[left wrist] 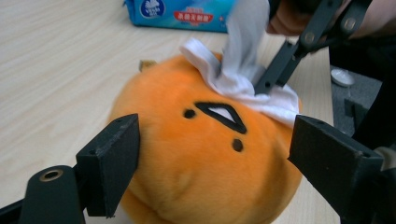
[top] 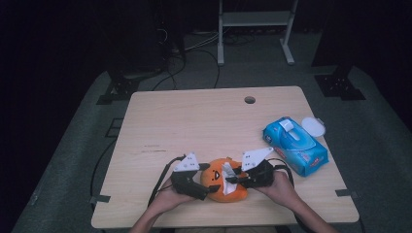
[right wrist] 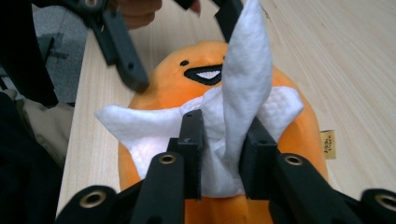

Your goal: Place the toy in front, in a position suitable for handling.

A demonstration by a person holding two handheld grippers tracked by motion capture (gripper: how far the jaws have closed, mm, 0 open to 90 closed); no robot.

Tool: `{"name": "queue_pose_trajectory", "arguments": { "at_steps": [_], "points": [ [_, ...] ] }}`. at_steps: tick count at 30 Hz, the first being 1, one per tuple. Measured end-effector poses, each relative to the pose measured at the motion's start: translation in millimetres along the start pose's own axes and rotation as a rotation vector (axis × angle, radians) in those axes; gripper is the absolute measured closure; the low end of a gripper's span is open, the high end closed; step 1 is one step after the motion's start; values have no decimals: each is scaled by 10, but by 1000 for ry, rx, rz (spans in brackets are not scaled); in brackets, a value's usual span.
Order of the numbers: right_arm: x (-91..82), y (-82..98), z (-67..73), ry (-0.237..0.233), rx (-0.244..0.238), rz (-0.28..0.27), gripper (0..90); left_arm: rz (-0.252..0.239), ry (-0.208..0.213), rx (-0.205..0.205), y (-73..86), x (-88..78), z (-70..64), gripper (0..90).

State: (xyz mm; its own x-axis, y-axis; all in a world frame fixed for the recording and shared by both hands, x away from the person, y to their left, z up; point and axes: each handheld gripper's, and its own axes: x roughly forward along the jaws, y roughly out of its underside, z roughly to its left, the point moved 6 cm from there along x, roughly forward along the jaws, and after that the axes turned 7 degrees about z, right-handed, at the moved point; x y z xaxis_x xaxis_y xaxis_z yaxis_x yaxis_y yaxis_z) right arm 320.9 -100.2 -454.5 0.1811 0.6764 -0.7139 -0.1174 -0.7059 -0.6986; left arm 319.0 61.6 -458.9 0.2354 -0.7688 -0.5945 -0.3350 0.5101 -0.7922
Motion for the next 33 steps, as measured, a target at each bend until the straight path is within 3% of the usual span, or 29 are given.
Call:
{"name": "queue_pose_trajectory", "arguments": {
  "at_steps": [3,4,5,6,7,14,22,23,25,30,31,33],
  "points": [
    [-12,7,-30,0,16,7,764,6,3,-5,-42,31,59,168],
    [-17,5,-32,3,13,9,770,39,-1,16,-16,96,71,188],
    [-31,7,-34,4,20,12,776,41,-9,26,-1,112,78,228],
    [-44,14,-45,5,19,12,780,41,-9,26,-1,112,78,255],
    [-56,22,-49,6,24,9,785,30,3,2,12,112,92,274],
    [-168,127,-20,10,45,1,795,36,-18,32,36,89,25,301],
    [-312,406,-22,29,116,33,797,29,-20,12,63,67,54,298],
    [-328,470,-19,8,151,33,797,20,-17,4,67,71,58,298],
    [-335,483,5,-9,167,19,798,18,-21,-13,72,80,68,299],
    [-306,373,82,-9,132,23,799,18,-39,-19,68,96,70,299],
    [-280,267,113,-11,101,19,800,15,-41,-24,67,99,73,298],
    [-253,191,120,-15,86,7,800,12,-43,-31,70,100,77,296]
  ]
}}
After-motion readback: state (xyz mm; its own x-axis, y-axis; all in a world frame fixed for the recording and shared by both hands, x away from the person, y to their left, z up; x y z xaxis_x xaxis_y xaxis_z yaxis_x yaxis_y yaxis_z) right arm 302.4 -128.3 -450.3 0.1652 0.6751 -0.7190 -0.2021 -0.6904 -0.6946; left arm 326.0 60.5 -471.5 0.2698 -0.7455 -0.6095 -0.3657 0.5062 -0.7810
